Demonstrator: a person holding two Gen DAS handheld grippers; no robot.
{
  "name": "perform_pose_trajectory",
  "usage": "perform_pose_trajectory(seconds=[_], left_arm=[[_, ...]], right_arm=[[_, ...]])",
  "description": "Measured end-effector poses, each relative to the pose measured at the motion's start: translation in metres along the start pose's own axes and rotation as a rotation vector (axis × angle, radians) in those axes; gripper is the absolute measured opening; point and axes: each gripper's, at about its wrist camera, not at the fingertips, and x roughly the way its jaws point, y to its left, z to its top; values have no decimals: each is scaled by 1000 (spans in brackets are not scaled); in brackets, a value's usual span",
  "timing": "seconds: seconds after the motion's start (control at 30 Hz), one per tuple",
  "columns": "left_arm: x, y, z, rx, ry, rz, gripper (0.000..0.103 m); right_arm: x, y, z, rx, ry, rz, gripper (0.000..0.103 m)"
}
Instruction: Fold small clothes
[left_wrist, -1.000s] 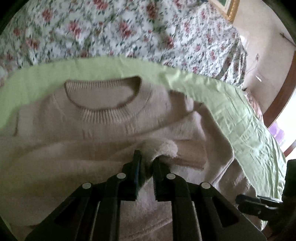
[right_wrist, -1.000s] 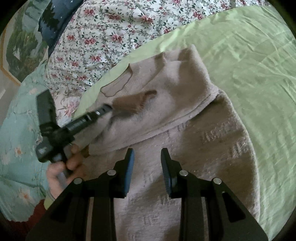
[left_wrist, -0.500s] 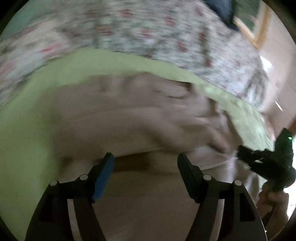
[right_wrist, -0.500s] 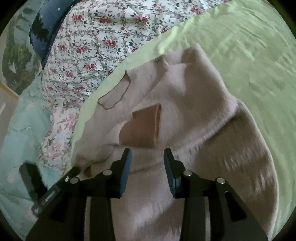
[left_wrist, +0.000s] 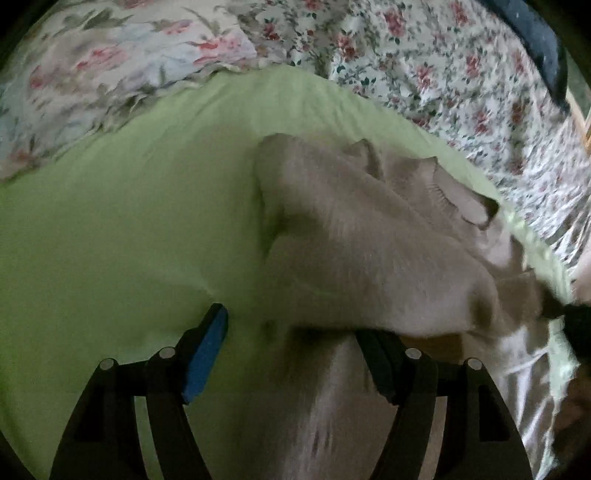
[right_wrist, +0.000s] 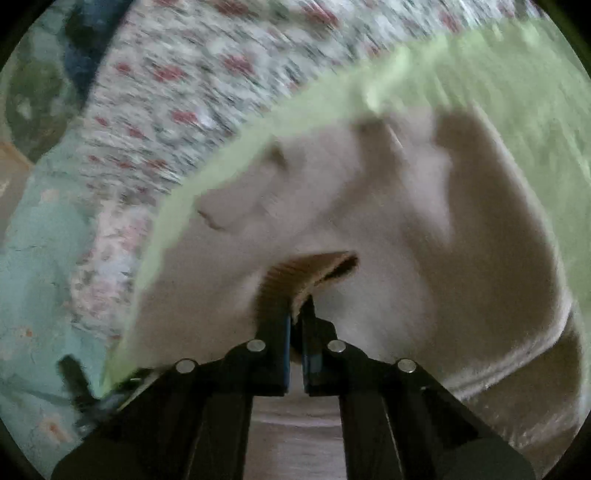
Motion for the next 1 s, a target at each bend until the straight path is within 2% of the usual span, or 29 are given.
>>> perform_pose_trajectory(seconds=[0.1,0.13,0.2,0.27,0.37,0.43,0.57,0.8,0.93,1.0], left_arm=[[3,-4,3,5,-11,18,70],[3,-3,2,-1,-16,23,70],[4,-2,0,-11,-24,29,69],[1,-4,-1,-7,-37,36,68],[0,-4,-2,-3,-46,56,64],[-3,2,-1,-37,-56,58,61],[-7,7,-5,-61,-81,49,61],[-6,9,-6,-72,-77,43,61],[-5,12,-5,-76,-57,26,62],[-9,12,-8,-58,-50,28,62]], right_arm=[[-57,18,18,-47,-163,97,5],[-77,18,22,-52,-212,102,5],[-96,10,25,-57,-246,76,5],[-97,-12,23,-46,-234,14,5],[-73,-53,12,43,-139,-51,5],[-56,-71,-1,68,-86,-81,5],[-52,-75,-12,67,-89,-90,5],[-47,-63,-10,-19,-105,-176,5],[-28,-74,-13,0,-24,-247,6],[-35,-82,-16,39,-28,-237,7]])
